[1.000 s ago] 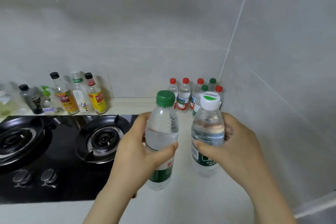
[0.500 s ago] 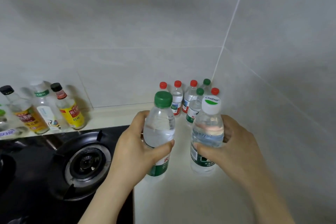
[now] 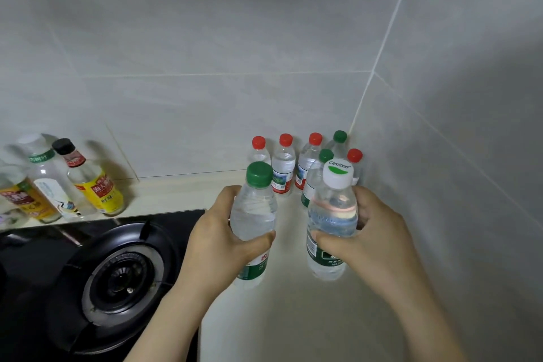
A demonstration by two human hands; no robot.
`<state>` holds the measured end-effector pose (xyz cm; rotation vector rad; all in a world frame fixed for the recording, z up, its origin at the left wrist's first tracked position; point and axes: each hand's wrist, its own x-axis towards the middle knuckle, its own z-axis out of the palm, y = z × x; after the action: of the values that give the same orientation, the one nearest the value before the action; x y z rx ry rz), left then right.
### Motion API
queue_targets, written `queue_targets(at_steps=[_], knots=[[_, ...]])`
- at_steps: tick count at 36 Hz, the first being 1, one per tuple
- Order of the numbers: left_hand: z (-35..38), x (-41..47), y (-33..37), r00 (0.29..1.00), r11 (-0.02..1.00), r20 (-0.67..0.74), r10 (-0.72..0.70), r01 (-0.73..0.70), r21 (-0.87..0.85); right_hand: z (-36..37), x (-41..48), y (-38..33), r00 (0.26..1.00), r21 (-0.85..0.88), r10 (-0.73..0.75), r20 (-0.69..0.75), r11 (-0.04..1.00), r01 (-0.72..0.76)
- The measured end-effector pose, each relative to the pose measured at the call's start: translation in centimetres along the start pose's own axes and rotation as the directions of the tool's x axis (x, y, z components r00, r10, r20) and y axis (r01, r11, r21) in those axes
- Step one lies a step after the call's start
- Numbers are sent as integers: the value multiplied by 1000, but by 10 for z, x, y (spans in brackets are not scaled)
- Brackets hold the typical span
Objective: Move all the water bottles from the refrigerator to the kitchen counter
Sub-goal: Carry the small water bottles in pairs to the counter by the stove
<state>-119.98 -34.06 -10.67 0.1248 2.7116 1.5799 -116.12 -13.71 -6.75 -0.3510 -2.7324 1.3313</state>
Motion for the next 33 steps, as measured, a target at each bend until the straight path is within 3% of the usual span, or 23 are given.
queue_targets(at_steps=[21, 33], knots=[[68, 85, -34, 990, 979, 106, -90, 68, 192, 14, 75, 63, 987, -27, 138, 80, 990, -136], [89, 121, -49, 982, 957, 89, -166, 139, 254, 23, 89, 79, 982, -22, 171, 81, 985, -170]])
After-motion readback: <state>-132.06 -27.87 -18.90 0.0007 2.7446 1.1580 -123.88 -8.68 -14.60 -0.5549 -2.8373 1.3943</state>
